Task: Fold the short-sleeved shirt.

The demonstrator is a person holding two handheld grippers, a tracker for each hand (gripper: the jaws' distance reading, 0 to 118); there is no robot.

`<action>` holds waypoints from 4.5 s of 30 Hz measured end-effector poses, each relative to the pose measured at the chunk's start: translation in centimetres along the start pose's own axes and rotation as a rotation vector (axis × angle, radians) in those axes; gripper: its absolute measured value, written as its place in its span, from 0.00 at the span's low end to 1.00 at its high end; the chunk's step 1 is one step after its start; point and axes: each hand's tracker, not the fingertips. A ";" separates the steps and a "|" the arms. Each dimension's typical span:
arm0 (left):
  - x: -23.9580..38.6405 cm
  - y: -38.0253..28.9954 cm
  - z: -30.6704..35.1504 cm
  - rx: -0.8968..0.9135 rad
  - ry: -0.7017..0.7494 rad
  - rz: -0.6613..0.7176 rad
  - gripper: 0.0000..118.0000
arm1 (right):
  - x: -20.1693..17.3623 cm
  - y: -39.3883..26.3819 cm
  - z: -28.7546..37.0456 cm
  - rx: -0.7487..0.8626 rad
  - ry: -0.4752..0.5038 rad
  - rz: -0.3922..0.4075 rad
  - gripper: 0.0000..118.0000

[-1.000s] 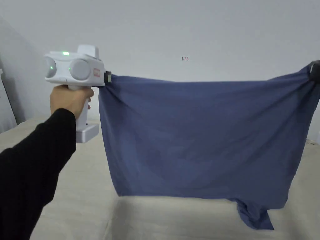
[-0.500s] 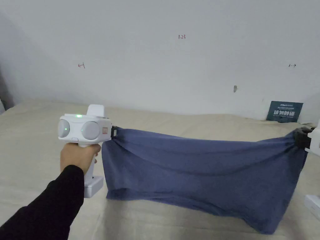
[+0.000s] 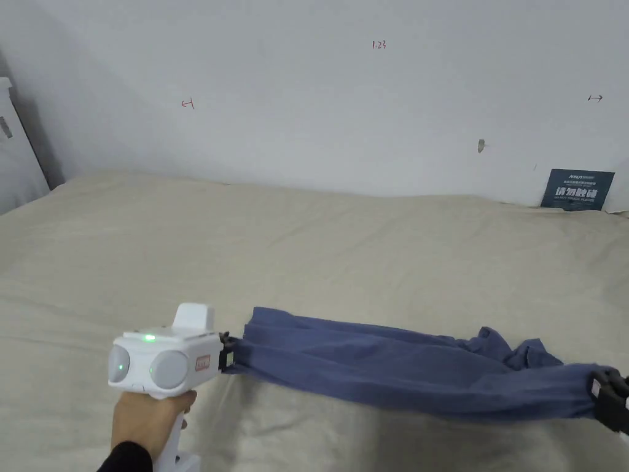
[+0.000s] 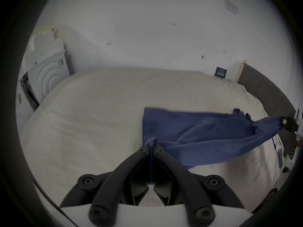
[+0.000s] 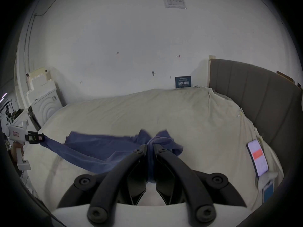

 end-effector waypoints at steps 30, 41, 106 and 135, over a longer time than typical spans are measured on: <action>-5.0 -23.8 11.7 -0.183 0.045 0.028 0.01 | -1.8 -21.5 15.4 -0.276 -0.116 -0.045 0.04; -4.4 -23.7 11.6 -0.239 0.086 0.106 0.27 | -1.8 -22.9 13.3 -0.405 -0.182 -0.099 0.16; -4.3 -22.7 10.9 -0.298 0.030 0.150 0.12 | -8.1 -10.8 20.9 0.135 -0.194 0.078 0.00; -4.4 -21.1 13.5 -0.189 0.001 0.142 0.03 | -3.0 -23.2 13.2 -0.434 -0.148 -0.090 0.09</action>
